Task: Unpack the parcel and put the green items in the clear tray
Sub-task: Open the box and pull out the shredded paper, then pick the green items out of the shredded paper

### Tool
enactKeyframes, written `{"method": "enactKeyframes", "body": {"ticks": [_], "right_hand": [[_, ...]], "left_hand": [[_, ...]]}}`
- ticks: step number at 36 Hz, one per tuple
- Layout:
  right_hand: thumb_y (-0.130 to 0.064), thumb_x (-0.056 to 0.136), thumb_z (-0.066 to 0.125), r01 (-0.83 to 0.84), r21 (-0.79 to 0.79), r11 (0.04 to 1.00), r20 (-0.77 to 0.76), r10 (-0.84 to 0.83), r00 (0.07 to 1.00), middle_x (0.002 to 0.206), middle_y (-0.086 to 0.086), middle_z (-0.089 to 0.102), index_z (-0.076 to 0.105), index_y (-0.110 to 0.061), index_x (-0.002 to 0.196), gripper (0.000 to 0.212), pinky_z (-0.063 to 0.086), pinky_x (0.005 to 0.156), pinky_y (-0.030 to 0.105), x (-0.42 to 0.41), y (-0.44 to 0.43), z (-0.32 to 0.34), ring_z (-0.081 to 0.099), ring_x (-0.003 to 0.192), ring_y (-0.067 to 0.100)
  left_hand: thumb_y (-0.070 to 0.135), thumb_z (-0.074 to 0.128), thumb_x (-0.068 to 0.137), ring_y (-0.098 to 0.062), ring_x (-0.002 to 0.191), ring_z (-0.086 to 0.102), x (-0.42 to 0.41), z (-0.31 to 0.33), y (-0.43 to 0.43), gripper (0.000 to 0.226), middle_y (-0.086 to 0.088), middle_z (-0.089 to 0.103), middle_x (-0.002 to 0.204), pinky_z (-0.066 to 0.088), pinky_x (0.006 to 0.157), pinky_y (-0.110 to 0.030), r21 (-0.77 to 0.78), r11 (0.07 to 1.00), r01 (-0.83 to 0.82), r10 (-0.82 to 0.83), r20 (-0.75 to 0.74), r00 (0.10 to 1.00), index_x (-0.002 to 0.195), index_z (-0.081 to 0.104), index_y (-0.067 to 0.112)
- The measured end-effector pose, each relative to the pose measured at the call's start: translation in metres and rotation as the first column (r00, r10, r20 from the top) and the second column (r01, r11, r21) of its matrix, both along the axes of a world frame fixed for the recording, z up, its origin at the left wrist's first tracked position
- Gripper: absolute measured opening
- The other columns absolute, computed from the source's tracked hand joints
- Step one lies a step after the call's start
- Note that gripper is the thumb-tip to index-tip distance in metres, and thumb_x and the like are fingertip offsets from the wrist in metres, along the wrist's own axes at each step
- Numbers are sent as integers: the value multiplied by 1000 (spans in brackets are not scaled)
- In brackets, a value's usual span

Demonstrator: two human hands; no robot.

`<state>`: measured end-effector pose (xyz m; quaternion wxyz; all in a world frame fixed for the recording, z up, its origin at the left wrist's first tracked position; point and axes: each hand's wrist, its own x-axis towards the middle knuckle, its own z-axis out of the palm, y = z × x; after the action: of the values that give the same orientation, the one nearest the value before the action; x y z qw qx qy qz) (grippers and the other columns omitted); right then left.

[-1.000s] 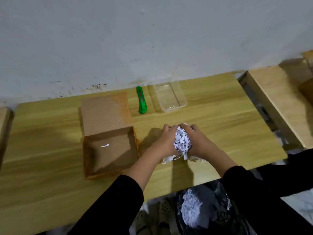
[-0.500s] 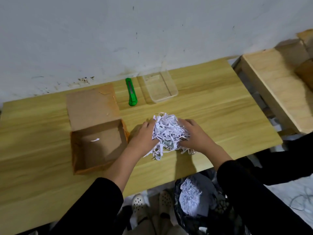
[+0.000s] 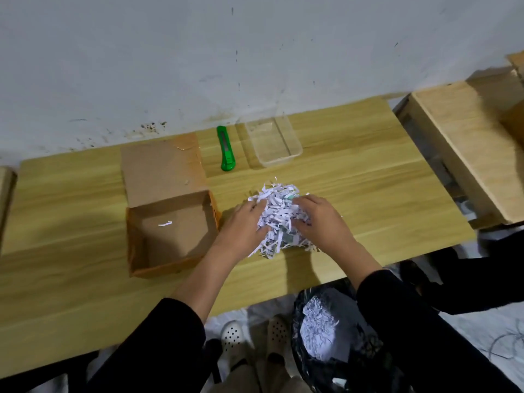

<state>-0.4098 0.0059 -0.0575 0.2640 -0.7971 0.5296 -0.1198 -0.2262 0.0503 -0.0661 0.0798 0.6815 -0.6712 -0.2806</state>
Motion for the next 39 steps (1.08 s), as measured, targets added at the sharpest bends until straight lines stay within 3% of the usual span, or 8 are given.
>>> {"method": "enactKeyframes", "body": {"ticks": [5, 10, 17, 21, 24, 27, 32, 39], "right_hand": [[-14, 79, 67, -67, -50, 997, 27, 68, 997, 125, 12, 57, 57, -7, 123, 45, 42, 97, 34, 15, -4, 21, 52, 116, 28], [-8, 81, 62, -128, -53, 990, 80, 132, 988, 114, 15, 59, 61, -4, 115, 34, 48, 89, 37, 53, -3, 35, 56, 106, 30], [-3, 80, 59, -255, -28, 967, 123, 256, 959, 108, 17, 61, 64, -3, 110, 30, 45, 87, 36, 130, 13, 39, 58, 101, 32], [1, 78, 57, -324, 11, 946, 133, 320, 938, 102, 20, 62, 66, -2, 106, 29, 46, 85, 34, 177, 23, 29, 60, 95, 34], [0, 78, 56, -367, 51, 929, 100, 361, 927, 104, 19, 63, 66, -3, 106, 30, 48, 87, 36, 207, 27, 13, 60, 97, 35], [-2, 83, 54, -375, 93, 923, 43, 372, 927, 105, 16, 63, 66, -5, 108, 28, 51, 89, 37, 229, 31, -4, 61, 99, 32], [-4, 84, 58, -336, 137, 932, -39, 344, 938, 112, 12, 61, 66, -9, 108, 26, 50, 94, 39, 249, 33, -27, 60, 101, 29], [-6, 89, 54, -267, 71, 961, -40, 270, 962, 115, 9, 61, 68, -9, 107, 23, 45, 88, 31, 262, 37, -37, 58, 105, 26]], "left_hand": [[42, 50, 92, -21, 143, 15, 9, 14, 11, 70, -5, 19, 156, 16, 117, -33, 8, 1000, 30, -29, -55, 998, 149, 17, 17], [44, 48, 92, -19, 141, 25, 27, 26, 23, 60, -3, 28, 153, 25, 114, -31, -85, 996, -19, 12, -77, 997, 144, 32, 17], [30, 42, 98, -19, 137, 36, 83, 32, 55, 45, -7, 44, 145, 26, 115, -32, -226, 947, -227, 217, -65, 974, 137, 45, 9], [21, 39, 94, -36, 120, 52, 123, 16, 79, 42, -24, 57, 126, 31, 105, -28, -363, 799, -479, 472, -114, 874, 121, 56, -5], [10, 42, 95, -36, 128, 42, 147, 0, 91, 41, -25, 46, 135, 24, 109, -25, -286, 707, -646, 619, -190, 762, 132, 44, -7], [20, 36, 98, -26, 136, 34, 156, -16, 97, 47, -14, 37, 146, 27, 115, -34, -161, 682, -713, 661, -280, 696, 143, 30, 6], [17, 29, 101, -12, 143, 18, 142, -18, 97, 50, 0, 20, 156, 11, 93, 0, 37, 588, -808, 712, -498, 495, 149, 15, 14], [20, 28, 102, -8, 142, 19, 143, -15, 97, 49, 6, 20, 156, 17, 100, -10, 122, 563, -817, 693, -608, 386, 149, 16, 23]]}}
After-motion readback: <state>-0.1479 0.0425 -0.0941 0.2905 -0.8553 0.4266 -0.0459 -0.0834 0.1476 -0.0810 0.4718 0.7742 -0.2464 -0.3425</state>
